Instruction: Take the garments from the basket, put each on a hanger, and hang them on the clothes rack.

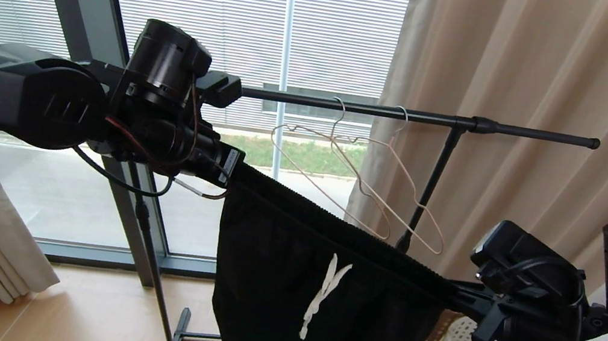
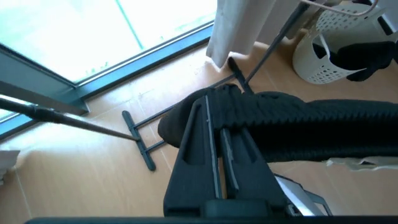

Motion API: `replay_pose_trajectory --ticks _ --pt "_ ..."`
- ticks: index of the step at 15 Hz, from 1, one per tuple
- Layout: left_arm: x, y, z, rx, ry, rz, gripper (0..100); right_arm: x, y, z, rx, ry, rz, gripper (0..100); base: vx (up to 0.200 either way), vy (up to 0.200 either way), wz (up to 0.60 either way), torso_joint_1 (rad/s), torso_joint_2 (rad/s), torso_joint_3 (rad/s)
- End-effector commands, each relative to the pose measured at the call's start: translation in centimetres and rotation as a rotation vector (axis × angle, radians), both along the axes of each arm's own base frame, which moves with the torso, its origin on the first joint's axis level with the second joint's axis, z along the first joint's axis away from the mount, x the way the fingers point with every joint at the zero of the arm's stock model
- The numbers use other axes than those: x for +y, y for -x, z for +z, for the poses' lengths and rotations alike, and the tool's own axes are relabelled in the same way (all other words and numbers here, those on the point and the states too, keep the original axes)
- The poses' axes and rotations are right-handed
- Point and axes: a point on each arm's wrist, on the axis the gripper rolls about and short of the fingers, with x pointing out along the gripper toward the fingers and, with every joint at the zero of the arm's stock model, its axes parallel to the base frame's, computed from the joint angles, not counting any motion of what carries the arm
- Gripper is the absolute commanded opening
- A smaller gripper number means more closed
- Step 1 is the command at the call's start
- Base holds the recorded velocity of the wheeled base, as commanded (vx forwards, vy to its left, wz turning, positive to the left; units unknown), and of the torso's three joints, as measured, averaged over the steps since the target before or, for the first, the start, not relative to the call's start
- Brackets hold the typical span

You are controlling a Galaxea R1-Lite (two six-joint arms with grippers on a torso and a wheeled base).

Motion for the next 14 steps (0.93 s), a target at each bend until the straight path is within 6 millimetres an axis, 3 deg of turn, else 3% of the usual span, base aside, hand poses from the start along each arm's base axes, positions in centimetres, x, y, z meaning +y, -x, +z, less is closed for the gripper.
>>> replay_pose_trajectory --ticks 1,7,11,14 --pt "-1.3 -1.5 0.5 -0.024 0.041 -0.055 0 1.6 1.3 0.0 0.021 -0.036 0.094 0 0.0 0.0 0.0 0.0 0.0 0.0" --pt "-4.0 -3.4 2.1 -0.103 0.091 -0.108 0 6.5 4.1 -0.4 0.131 -0.139 0.235 0 0.0 0.0 0.0 0.0 0.0 0.0" --pt "-6.8 -2.9 2.3 -0.103 0.13 -0.156 0 11.6 4.4 -0.8 0.272 -0.276 0.136 0 0.0 0.0 0.0 0.0 0.0 0.0" --pt "-6.4 -2.7 2.5 -0.108 0.113 -0.152 0 11.2 4.6 -0.7 0.254 -0.26 0.113 0 0.0 0.0 0.0 0.0 0.0 0.0"
